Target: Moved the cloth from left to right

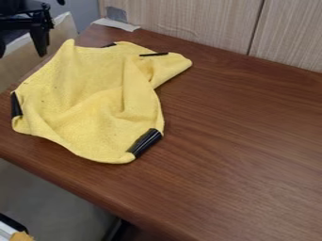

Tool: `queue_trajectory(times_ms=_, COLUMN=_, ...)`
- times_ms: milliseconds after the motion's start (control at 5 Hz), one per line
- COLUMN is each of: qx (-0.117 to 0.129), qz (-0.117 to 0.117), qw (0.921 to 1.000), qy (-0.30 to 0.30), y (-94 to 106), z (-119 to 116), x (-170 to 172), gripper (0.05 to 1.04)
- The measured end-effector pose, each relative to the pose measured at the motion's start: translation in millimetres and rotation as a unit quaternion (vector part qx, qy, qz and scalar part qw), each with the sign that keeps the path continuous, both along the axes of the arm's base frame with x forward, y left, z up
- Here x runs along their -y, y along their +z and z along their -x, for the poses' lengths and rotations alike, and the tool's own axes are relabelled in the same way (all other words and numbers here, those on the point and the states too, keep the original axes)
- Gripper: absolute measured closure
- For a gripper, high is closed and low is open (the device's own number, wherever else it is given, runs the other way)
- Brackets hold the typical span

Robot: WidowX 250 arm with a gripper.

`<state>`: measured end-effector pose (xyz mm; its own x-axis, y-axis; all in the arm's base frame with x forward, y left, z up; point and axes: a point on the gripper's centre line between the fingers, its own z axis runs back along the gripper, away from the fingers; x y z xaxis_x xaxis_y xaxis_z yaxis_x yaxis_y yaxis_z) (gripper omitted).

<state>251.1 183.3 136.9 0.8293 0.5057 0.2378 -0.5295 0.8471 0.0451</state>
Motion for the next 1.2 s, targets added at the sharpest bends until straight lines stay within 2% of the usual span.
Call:
queue_trajectory(times_ms=200, qx=-0.013, qz=0.01, qw=0.9999, qy=0.001, y=-9.8, z=0.1, x=1.3, gripper=0.083)
queue_trajectory(times_ms=400, qx=-0.013, qz=0.013, qw=0.9996, qy=-0.022, y=-11.6, z=-12.6, x=20.4, gripper=0.083)
queue_trajectory(times_ms=800, qx=-0.023, qz=0.014, qw=0.994, qy=-0.106, y=-33.9, z=-34.5, x=64.0, gripper=0.083)
queue_trajectory(times_ms=1200, qx=-0.055, qz=0.0, qw=0.9907, qy=-0.125, y=-79.1, z=-32.4, x=72.0, gripper=0.083)
